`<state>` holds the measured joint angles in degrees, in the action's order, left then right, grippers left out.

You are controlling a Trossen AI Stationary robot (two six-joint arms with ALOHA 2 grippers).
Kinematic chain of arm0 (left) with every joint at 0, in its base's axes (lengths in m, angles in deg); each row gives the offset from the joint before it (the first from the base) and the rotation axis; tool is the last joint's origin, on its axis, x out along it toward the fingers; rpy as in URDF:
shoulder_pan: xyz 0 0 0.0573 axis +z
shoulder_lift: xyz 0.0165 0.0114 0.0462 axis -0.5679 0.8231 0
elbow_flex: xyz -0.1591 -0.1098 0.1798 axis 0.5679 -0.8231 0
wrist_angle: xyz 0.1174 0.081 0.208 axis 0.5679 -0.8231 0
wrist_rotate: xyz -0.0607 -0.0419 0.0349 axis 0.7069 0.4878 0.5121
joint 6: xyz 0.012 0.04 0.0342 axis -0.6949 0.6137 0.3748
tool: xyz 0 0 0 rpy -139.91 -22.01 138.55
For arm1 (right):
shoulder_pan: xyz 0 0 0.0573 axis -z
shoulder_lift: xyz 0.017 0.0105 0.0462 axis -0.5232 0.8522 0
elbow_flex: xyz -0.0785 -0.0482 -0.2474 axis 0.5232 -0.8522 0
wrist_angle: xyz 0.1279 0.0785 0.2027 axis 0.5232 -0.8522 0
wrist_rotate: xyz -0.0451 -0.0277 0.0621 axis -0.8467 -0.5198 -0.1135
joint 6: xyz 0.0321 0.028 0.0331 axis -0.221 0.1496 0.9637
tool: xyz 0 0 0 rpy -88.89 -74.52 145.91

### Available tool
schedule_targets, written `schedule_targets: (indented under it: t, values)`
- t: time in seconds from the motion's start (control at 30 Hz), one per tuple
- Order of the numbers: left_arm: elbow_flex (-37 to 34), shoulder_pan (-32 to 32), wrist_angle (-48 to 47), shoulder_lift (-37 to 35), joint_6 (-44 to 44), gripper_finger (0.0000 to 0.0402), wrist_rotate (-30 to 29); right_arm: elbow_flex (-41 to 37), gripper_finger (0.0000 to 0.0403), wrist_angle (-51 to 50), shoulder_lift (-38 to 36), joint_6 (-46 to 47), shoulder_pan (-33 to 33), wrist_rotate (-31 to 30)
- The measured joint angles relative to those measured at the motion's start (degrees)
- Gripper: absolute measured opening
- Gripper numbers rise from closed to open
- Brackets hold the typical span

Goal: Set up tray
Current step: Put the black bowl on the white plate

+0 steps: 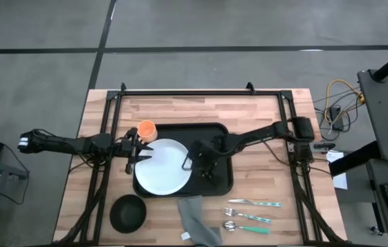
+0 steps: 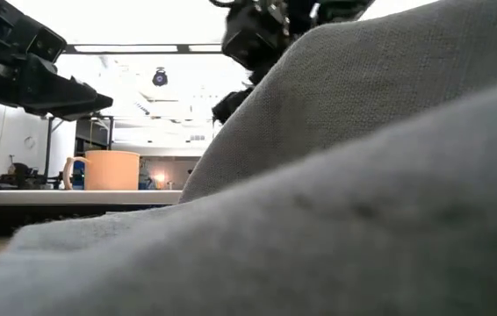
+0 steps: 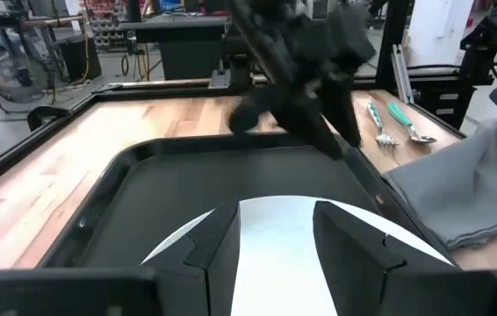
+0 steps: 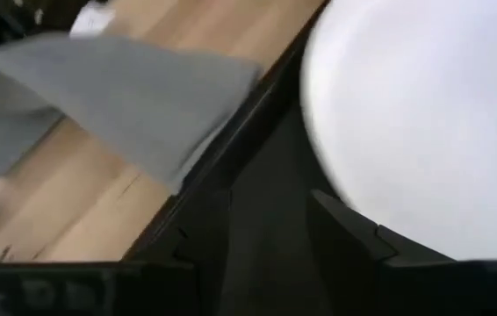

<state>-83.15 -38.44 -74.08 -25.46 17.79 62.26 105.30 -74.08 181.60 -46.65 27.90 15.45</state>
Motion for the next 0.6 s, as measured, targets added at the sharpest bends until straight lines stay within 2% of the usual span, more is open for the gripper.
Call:
schedule_targets:
  t: [0.2,0.37,0.43,0.6]
  values:
    - [0.0,0.0,0.0,0.5,0.0,0.0128,0.0,-17.7,0.0131,21.0,-13.0,4.0,1.3,-1.8]
    - [0.0,0.0,0.0,0.6,0.0,0.0128,0.0,-33.6,0.0127,41.1,-24.3,6.6,0.5,-15.2]
    - [0.0,0.0,0.0,0.6,-0.6,0.0128,0.0,-38.2,0.0127,44.5,-27.9,5.0,0.1,-17.5]
    - [0.0,0.0,1.3,0.5,-3.0,0.0128,0.1,-45.2,0.0133,44.7,-36.5,3.4,0.2,-17.6]
